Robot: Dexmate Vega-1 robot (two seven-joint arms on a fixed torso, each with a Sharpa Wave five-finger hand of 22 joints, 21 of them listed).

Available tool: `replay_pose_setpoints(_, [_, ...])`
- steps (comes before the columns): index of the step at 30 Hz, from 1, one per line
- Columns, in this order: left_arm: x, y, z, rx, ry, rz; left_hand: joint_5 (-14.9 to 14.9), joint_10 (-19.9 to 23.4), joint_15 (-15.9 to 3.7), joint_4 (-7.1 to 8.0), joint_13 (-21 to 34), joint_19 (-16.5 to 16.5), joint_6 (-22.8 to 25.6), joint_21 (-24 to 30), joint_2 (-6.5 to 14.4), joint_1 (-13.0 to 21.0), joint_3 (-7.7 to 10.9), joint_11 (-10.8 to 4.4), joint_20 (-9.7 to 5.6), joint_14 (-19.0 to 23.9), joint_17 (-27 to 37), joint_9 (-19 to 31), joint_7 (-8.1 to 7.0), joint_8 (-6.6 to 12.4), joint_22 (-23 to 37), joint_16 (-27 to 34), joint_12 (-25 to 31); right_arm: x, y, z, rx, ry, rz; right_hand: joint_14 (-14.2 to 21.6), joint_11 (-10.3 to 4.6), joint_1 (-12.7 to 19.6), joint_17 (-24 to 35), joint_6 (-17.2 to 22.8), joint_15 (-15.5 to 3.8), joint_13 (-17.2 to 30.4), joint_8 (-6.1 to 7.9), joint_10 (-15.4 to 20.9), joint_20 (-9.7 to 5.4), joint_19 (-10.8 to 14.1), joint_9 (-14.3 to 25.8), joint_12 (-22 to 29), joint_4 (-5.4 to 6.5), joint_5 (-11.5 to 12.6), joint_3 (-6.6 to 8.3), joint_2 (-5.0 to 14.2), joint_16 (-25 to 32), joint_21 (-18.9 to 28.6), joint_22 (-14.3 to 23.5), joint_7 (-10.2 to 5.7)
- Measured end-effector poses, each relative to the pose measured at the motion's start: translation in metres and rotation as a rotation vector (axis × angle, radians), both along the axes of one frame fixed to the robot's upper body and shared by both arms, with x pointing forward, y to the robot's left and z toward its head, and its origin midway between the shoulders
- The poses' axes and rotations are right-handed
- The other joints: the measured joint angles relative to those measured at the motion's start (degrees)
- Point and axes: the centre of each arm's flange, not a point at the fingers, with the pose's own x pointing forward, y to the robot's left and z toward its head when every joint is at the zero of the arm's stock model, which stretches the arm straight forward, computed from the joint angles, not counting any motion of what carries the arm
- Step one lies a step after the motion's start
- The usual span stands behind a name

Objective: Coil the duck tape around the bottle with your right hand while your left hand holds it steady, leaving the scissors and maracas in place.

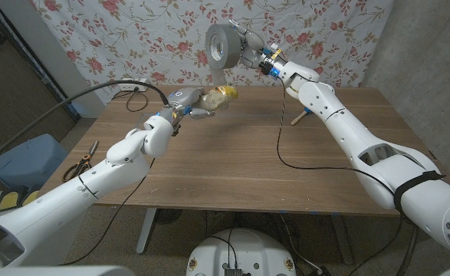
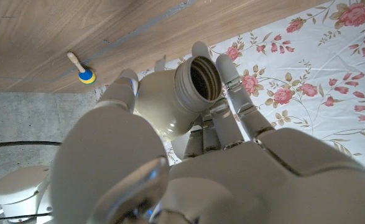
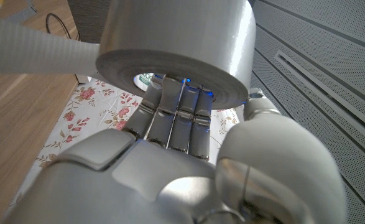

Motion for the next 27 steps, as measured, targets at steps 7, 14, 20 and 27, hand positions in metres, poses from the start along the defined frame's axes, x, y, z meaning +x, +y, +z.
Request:
replay_pose_setpoints(7, [0.006,-0.005,0.002,0.041,0.093,-0.02,0.8,0.1,0.0,0.0,0.2,0.0,0.0,0.0,-0.2,0.2,0.0,0.07,0.0,0.0,0.2,-0.2,0.0,0.09,0.0,0.0,0.0,-0.004,0.006,0.006,-0.001,-0.039,0.031,0.0,0.0,0.0,0.0,0.0,0.0,0.1,0.19,0.0,-0.1,-0.5,0.0,0.4,0.0,0.0,0.0,0.02,0.2,1.0,-0.3,0.0])
replay_pose_setpoints(14, [0.009,-0.005,0.0,0.057,0.134,-0.009,1.2,0.2,0.0,0.0,0.5,0.0,0.0,0.0,-0.5,0.5,0.0,0.01,0.0,0.0,0.6,-0.2,0.0,0.74,0.0,0.0,-0.2,-0.01,0.008,0.011,-0.004,-0.073,0.056,0.0,0.01,-0.2,0.0,0.0,0.0,0.1,0.2,0.0,0.1,-0.7,0.0,0.4,0.0,0.0,0.0,0.18,0.6,1.9,-0.6,0.0])
replay_pose_setpoints(20, [0.009,-0.002,-0.001,0.05,0.146,0.001,1.7,0.3,0.0,0.0,0.8,0.4,0.0,0.0,-0.5,0.5,0.0,0.09,0.01,0.0,0.8,0.0,0.0,0.74,0.1,0.0,-0.7,-0.012,0.004,0.015,-0.019,-0.109,0.071,0.0,0.01,-0.2,0.0,0.0,0.0,0.3,0.24,0.0,0.06,-1.3,0.1,0.4,0.0,0.0,0.0,0.18,0.6,2.1,-0.8,0.0])
replay_pose_setpoints(27, [0.009,0.008,0.002,0.006,0.155,-0.013,1.8,0.7,-0.01,0.0,1.0,1.0,0.0,0.0,-0.6,0.6,0.0,0.1,0.01,0.0,1.3,0.4,0.0,0.74,0.2,0.0,-0.9,-0.01,-0.005,0.013,-0.053,-0.138,0.088,0.0,0.02,-0.2,0.0,0.0,-0.01,0.2,0.24,0.0,0.0,-2.0,0.2,0.4,0.0,0.0,0.01,0.17,0.9,2.6,-1.1,0.0])
